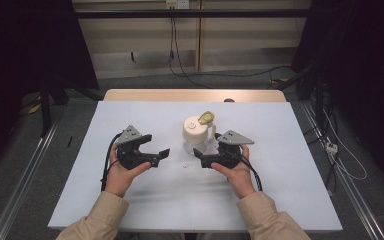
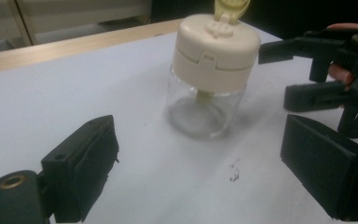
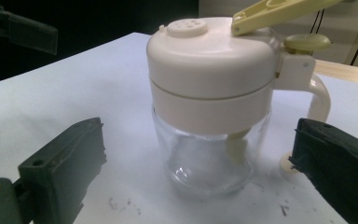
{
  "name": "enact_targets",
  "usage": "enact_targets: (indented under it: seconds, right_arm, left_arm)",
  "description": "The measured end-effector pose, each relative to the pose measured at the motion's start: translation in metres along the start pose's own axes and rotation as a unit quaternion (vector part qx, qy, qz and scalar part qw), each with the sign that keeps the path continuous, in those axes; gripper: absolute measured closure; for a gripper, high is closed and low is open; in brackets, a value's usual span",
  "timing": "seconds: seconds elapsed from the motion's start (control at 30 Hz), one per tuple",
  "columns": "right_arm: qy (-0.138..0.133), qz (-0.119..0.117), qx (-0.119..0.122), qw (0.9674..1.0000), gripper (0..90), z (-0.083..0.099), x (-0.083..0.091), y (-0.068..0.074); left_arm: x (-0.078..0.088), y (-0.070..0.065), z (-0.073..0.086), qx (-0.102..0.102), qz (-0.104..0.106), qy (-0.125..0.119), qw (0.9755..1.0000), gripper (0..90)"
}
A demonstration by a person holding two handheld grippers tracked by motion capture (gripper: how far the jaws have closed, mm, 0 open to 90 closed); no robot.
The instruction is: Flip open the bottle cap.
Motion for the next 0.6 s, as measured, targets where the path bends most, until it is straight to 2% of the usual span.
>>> enact_targets:
  seconds: [0.1,0.3,0.4,0.6]
  right_arm:
    - [0.007,0.0,0.001,1.0,2.4,0.003,0.005,-0.003]
    - [0.015,-0.007,0.001,0.9999,2.4,0.007,0.017,-0.006]
    - [0.017,-0.01,0.006,0.9998,2.4,0.009,0.021,-0.006]
    - [0.02,-0.009,0.015,0.9997,2.6,0.015,0.034,-0.01]
  left_arm:
    - [0.007,0.004,0.009,0.001,-0.005,0.009,1.0,10.0]
    - [0.018,0.008,0.024,0.006,-0.007,0.011,0.9999,9.8]
    - [0.021,0.009,0.026,0.01,-0.009,0.012,0.9998,9.2]
    - [0.03,0.009,0.03,0.003,-0.006,0.017,0.9998,8.0]
Point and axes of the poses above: each handheld gripper's, and its own axes: x roughly backward along the jaws, z roughly out of its underside, y roughly to its left, the point moved 1 cm from there along -x, roughly forward along the jaws, and after that the axes turned 9 degrees about z, right-handed, at the moved point
